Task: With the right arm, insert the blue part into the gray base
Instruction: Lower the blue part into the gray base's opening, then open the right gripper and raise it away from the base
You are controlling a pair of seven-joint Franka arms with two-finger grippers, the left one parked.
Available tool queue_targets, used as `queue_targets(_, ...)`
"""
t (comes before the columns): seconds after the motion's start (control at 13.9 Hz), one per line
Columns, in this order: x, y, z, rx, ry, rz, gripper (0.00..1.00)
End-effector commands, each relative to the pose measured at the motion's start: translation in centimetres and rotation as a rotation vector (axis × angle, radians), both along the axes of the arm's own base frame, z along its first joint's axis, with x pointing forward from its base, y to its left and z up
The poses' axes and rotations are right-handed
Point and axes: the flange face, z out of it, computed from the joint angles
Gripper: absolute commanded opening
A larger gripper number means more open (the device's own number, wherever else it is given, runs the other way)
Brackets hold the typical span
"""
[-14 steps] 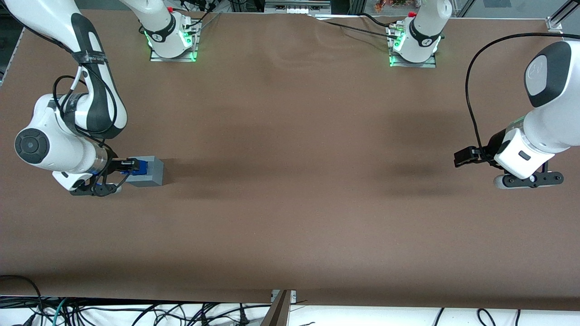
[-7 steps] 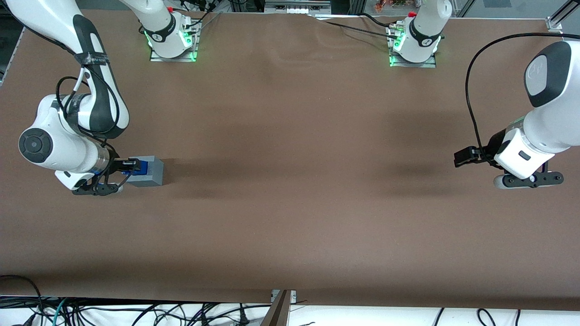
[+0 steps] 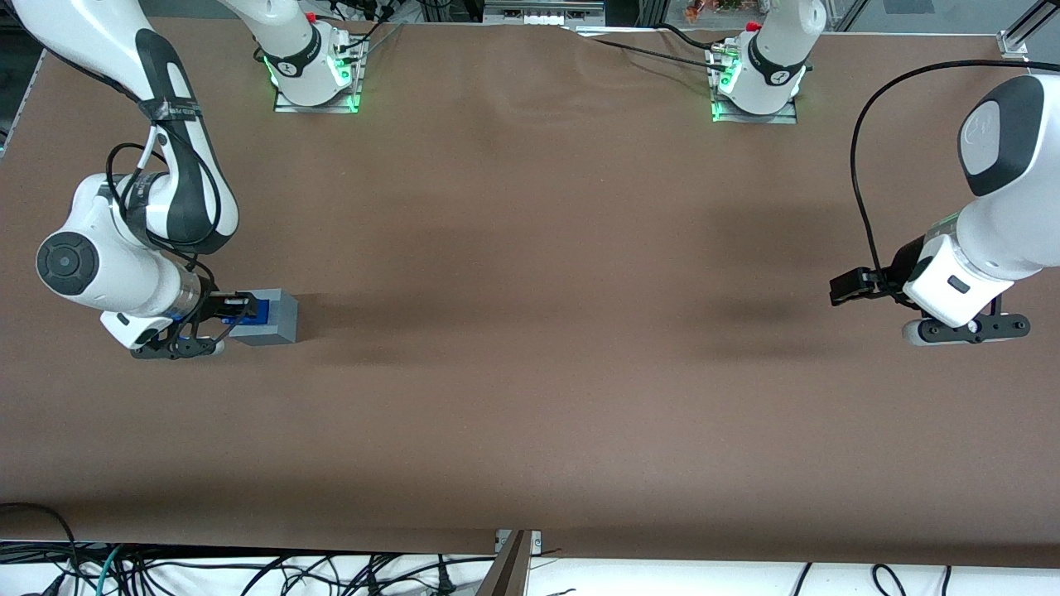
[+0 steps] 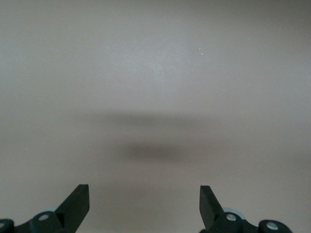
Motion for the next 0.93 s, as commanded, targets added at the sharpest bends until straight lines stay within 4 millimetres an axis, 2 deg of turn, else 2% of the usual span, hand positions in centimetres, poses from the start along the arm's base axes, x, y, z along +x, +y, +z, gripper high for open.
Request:
queue_targets(0.0, -0.8, 0.1, -1.8, 0.008, -0.025, -0.017, 0.64)
queue_targets(0.07, -0.8, 0.1, -1.9, 0.008, -0.024, -0.021, 0.86)
queue_targets(0.14, -0.7, 0.3, -1.8, 0.005, -0.023, -0.037, 0.98)
queue_targets(0.5, 0.4, 1.1, 1.3, 0.008, -0.044, -0.038, 0.99)
queue_targets(0.57, 0.7, 1.3, 2.6, 0.010, -0.038, -0.038, 0.99)
queue_targets(0.86, 1.7, 1.7, 10.1, 0.016, -0.011, -0.029, 0.99)
